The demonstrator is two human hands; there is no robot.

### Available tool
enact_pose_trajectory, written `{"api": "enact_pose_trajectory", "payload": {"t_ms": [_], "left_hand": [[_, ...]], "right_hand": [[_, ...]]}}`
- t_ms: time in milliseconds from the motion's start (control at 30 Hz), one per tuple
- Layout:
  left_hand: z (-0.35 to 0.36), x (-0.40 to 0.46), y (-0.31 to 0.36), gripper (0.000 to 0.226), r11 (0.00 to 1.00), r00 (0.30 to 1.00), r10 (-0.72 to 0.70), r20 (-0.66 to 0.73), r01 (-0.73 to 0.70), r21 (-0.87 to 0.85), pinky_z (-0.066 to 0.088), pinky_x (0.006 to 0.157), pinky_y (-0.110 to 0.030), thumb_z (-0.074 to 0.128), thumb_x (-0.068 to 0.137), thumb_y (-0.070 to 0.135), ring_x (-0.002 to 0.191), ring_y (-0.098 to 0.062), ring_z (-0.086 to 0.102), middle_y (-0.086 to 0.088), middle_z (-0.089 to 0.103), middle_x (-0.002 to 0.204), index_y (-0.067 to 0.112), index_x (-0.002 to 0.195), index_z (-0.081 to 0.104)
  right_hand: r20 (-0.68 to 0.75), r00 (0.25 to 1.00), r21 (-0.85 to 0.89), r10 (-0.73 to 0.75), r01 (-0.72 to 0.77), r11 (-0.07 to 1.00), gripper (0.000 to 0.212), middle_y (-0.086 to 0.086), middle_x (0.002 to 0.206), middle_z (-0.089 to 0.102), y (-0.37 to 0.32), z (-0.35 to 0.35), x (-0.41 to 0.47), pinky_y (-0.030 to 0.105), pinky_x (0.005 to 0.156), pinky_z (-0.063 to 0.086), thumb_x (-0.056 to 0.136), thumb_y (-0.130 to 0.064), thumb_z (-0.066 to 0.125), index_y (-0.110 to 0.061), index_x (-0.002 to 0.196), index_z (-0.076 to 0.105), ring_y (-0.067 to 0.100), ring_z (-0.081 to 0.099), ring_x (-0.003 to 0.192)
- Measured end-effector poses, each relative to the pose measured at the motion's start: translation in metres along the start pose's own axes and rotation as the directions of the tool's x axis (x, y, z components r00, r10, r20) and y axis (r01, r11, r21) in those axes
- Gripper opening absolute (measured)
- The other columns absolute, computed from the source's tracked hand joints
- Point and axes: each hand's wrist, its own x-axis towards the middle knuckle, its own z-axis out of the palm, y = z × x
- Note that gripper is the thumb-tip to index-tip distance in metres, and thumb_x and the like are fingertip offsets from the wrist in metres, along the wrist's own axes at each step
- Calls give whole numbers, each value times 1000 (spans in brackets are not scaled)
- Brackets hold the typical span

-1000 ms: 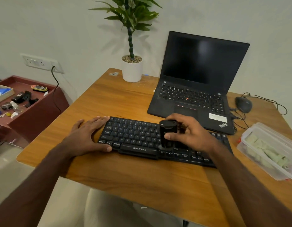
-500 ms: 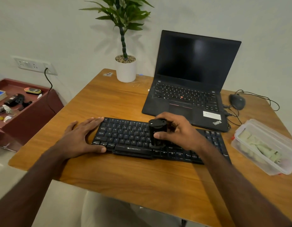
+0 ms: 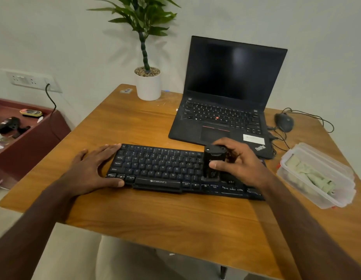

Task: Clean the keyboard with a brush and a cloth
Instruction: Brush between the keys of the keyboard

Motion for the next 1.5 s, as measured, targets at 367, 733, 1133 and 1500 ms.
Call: {"api": "enact_pose_trajectory", "payload": {"t_ms": [367, 733, 1133, 1500], "left_hand": [[-1, -1, 4, 120, 1000, 1000, -15, 2, 15, 20, -4, 122, -41, 44, 46, 103, 150, -10, 12, 4, 15, 166, 59, 150, 6], [-2, -2, 4, 119, 1000, 1000, -7, 3, 7, -4, -4, 123, -41, 46, 46, 103, 150, -6, 9, 6, 17, 166, 60, 149, 6], [0, 0, 0, 117, 1000, 1000, 2, 2, -3, 10, -4, 122, -43, 46, 47, 103, 146, 0, 7, 7, 17, 165, 63, 148, 3], [1, 1, -4, 116, 1000, 1000, 7, 9, -7, 24, -3, 123, -43, 45, 50, 103, 151, -8, 9, 7, 18, 165, 61, 149, 1]], "right_hand": [[-67, 998, 6, 2, -1, 1000, 35, -3, 100, 67, 4, -18, -15, 32, 71, 60, 80, -30, 81, -22, 109, 66, 20, 69, 89], [-18, 999, 11, -33, 33, 999, 31, -3, 103, 66, -8, 32, 16, 18, 72, 53, 84, -15, 78, -14, 112, 65, 9, 66, 90], [-18, 1000, -42, -16, 15, 999, 30, -5, 96, 66, -13, 3, 8, 20, 69, 55, 84, -18, 78, -15, 110, 64, 9, 68, 86], [-52, 997, -153, 56, -63, 986, 31, -4, 98, 68, -5, -40, -18, 14, 72, 50, 83, -23, 77, -19, 111, 66, 9, 66, 89]]}}
